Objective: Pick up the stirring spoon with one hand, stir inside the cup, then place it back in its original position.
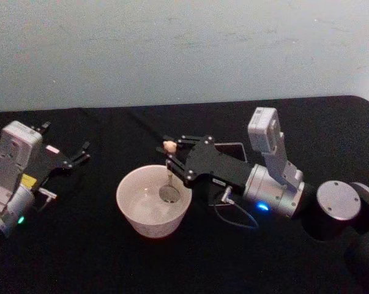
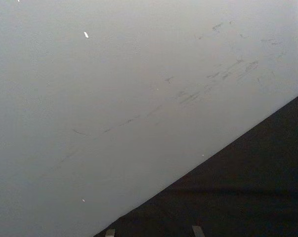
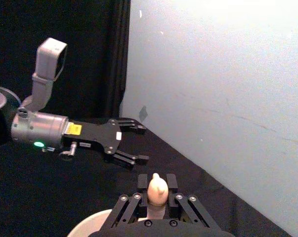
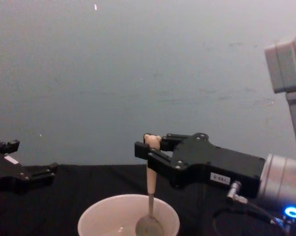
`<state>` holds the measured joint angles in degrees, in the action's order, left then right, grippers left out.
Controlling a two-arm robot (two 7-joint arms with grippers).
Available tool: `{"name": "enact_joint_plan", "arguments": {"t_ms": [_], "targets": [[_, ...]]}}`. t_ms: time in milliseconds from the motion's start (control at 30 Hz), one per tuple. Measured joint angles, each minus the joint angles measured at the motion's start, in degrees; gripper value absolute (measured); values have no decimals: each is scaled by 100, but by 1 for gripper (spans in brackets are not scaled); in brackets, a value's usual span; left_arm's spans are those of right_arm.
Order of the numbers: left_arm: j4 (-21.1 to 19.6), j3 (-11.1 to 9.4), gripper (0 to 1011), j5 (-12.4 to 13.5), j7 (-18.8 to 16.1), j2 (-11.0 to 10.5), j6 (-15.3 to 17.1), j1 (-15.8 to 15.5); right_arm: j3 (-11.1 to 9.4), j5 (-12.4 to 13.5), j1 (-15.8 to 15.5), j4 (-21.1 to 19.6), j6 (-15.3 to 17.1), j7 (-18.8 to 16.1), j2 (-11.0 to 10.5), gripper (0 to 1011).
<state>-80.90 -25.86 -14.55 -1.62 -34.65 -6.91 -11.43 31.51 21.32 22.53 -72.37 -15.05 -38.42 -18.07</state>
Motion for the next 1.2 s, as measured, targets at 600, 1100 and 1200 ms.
{"name": "enact_joint_plan", "arguments": {"t_ms": [600, 1100, 1200], "targets": [[0, 0, 1001, 0, 0, 0, 0, 0, 223, 145, -110, -177, 89, -229, 42, 214], [0, 0, 1002, 0, 0, 0, 0, 0, 378, 61, 400, 575, -44, -256, 441, 214], [0, 0, 1001, 0, 0, 0, 0, 0, 359, 41, 461, 665, -69, -224, 474, 214]]}}
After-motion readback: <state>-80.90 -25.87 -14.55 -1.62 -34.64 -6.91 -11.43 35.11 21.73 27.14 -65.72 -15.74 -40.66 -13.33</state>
